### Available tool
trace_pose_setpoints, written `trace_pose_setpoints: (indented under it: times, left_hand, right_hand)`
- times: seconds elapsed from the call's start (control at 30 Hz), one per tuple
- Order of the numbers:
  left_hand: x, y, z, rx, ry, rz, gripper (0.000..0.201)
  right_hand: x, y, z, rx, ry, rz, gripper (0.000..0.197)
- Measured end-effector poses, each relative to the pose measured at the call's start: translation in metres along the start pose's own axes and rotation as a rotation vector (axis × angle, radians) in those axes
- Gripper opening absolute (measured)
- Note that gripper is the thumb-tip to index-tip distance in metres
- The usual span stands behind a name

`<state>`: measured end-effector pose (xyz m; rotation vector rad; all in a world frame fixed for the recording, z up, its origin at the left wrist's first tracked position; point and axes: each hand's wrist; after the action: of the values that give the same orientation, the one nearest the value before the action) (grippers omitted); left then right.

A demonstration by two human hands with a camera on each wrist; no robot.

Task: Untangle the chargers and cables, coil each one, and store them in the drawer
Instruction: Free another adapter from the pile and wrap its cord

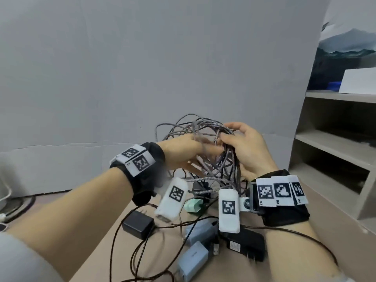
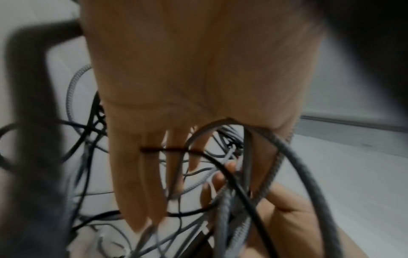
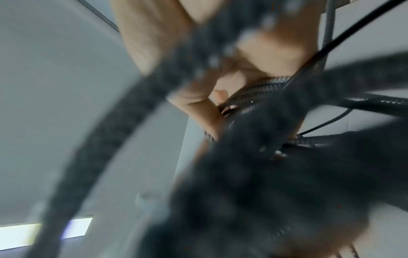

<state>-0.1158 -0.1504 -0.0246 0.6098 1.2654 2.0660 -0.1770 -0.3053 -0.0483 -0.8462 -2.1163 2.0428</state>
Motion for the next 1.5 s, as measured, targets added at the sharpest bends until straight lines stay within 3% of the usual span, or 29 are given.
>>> trace_pose_setpoints:
  times: [0.07, 0.2, 0.43, 0.57, 0.63, 0.7, 0.8, 0.87, 0.9, 0.97, 1.03, 1.07, 1.13, 1.23, 1.3, 1.4, 1.5]
  left_hand:
    - [0.002, -0.010, 0.001, -0.091, -0.035, -0.009, 0.031]
    - [0.003, -0.025, 0.013, -0.358, 0.043, -0.162, 0.014]
    - [0.008, -0.017, 0.051, -0.307, 0.280, -0.257, 0.017]
    - [0.001, -0.018, 0.070, -0.147, 0.492, -0.319, 0.014]
    - [-0.003, -0.027, 0.074, -0.042, 0.558, -0.267, 0.013]
    - [-0.006, -0.042, 0.074, -0.028, 0.517, -0.125, 0.014]
    - [0.000, -0.063, 0.075, -0.266, 0.259, 0.130, 0.019]
    - [0.007, -0.065, 0.084, -0.265, 0.174, 0.192, 0.021]
    - [0.010, -0.060, 0.088, -0.207, 0.191, 0.168, 0.024]
    - [0.016, -0.043, 0.091, -0.100, 0.347, 0.032, 0.037]
    - [0.021, -0.016, 0.084, -0.144, 0.521, -0.148, 0.043]
    - [0.022, -0.003, 0.075, -0.177, 0.528, -0.231, 0.043]
    - [0.021, 0.017, 0.050, -0.218, 0.381, -0.288, 0.035]
    - [0.008, 0.015, 0.014, -0.525, 0.137, -0.179, 0.017]
    - [-0.001, 0.001, -0.001, -0.662, 0.087, -0.143, 0.009]
    - [-0.005, -0.016, -0.012, -0.596, 0.049, -0.148, 0.024]
    - [-0.005, -0.022, -0.009, -0.545, 0.040, -0.159, 0.025]
  right_hand:
    - [0.002, -0.001, 0.002, 0.014, -0.023, 0.013, 0.018]
    - [0.002, 0.002, 0.001, 0.047, -0.012, -0.009, 0.017]
    - [-0.003, 0.010, -0.006, 0.124, 0.034, 0.009, 0.022]
    - [-0.010, 0.019, -0.008, 0.302, 0.079, 0.059, 0.025]
    - [-0.010, 0.022, -0.005, 0.433, 0.114, 0.090, 0.026]
    - [-0.009, 0.021, 0.000, 0.507, 0.135, 0.083, 0.028]
    - [-0.008, 0.021, 0.004, 0.459, 0.148, 0.057, 0.027]
    - [-0.010, 0.021, 0.004, 0.423, 0.167, 0.052, 0.027]
    - [-0.011, 0.021, 0.005, 0.418, 0.176, 0.052, 0.027]
    - [-0.011, 0.021, 0.005, 0.407, 0.173, 0.041, 0.026]
    - [-0.011, 0.020, 0.002, 0.383, 0.160, 0.032, 0.026]
    - [-0.010, 0.020, -0.001, 0.382, 0.151, 0.030, 0.025]
    - [-0.007, 0.018, -0.004, 0.383, 0.140, 0.031, 0.025]
    - [-0.004, 0.014, -0.007, 0.349, 0.119, 0.029, 0.024]
    - [-0.003, 0.014, -0.007, 0.335, 0.112, 0.025, 0.024]
    - [0.000, 0.014, -0.008, 0.330, 0.089, 0.013, 0.024]
    - [0.000, 0.014, -0.009, 0.297, 0.085, 0.017, 0.024]
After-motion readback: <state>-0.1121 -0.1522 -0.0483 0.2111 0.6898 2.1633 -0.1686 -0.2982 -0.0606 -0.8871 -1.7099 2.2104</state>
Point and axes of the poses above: each hand's wrist, its own x-axis away from the middle knuckle, its own z-axis out of the back of the hand, y = z × x, and after that the axes turned 1 degree about y, right-handed
